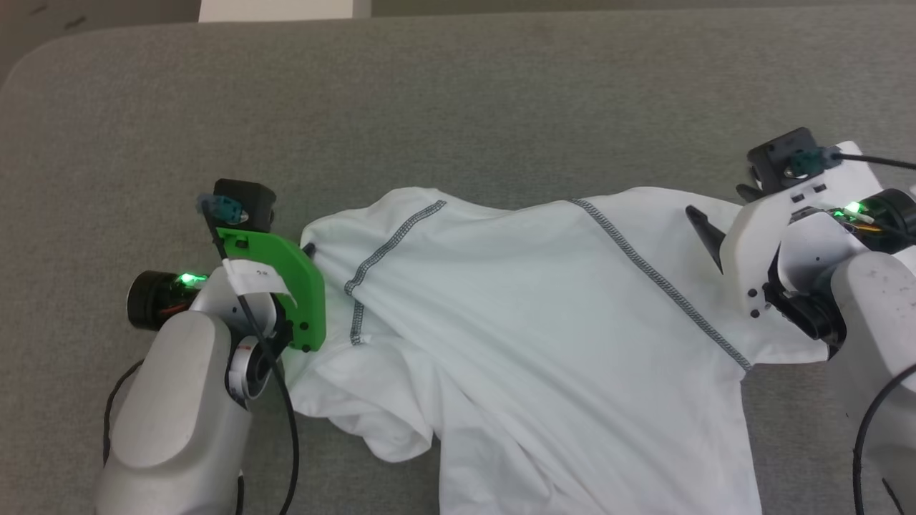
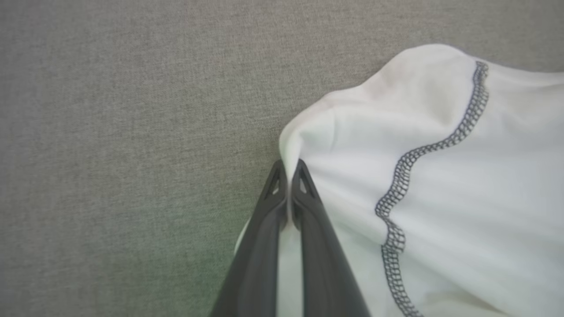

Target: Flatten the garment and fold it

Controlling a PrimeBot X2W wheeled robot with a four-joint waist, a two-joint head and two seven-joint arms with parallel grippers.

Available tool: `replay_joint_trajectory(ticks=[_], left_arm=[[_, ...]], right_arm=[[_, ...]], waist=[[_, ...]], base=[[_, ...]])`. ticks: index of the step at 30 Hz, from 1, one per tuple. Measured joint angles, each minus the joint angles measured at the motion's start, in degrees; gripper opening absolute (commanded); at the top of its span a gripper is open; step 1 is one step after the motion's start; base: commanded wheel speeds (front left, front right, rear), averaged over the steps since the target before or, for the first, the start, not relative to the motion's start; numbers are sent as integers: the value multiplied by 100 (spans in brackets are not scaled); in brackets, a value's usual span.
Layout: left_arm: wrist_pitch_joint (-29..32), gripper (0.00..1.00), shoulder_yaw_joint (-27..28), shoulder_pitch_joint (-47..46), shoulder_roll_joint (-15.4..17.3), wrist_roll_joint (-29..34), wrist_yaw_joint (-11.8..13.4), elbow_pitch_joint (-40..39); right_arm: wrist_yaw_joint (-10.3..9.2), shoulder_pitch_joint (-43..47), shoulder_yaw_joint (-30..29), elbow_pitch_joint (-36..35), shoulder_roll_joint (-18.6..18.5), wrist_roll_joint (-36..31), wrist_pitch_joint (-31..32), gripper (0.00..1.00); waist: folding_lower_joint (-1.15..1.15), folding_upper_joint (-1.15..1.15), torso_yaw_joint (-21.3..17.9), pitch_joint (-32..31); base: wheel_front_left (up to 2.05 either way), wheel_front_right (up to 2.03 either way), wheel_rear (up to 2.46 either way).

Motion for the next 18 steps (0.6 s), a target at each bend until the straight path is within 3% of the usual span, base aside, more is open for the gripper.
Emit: replay_joint_trajectory(ticks=[11,12,13,14,18], left_arm=[[-73,0,-138,-157,-105,-64,-90,-21],[-107,0,-162,-180,-115,-87,-112,-21],[-110,0,-165,-183,-116,-88,-122,-21],[-111,0,-168,-188,-116,-96,-126,-20],[-193,0,-196,-205,-98,-129,-211,-16]], right_arm=[[2,-943,1171,554,-552,515,1151,100],[2,-1114,1300,593,-604,751,1602,36],[1,-1163,1352,580,-615,828,1726,24],[2,-1189,1396,554,-631,889,1796,0],[2,-1178,1463,478,-647,1094,1779,0]], waist=[[0,0,335,369],[0,0,370,419],[0,0,373,427],[0,0,369,430],[0,0,330,404]], base=[[0,0,0],[0,0,0],[0,0,0],[0,0,0],[0,0,0]])
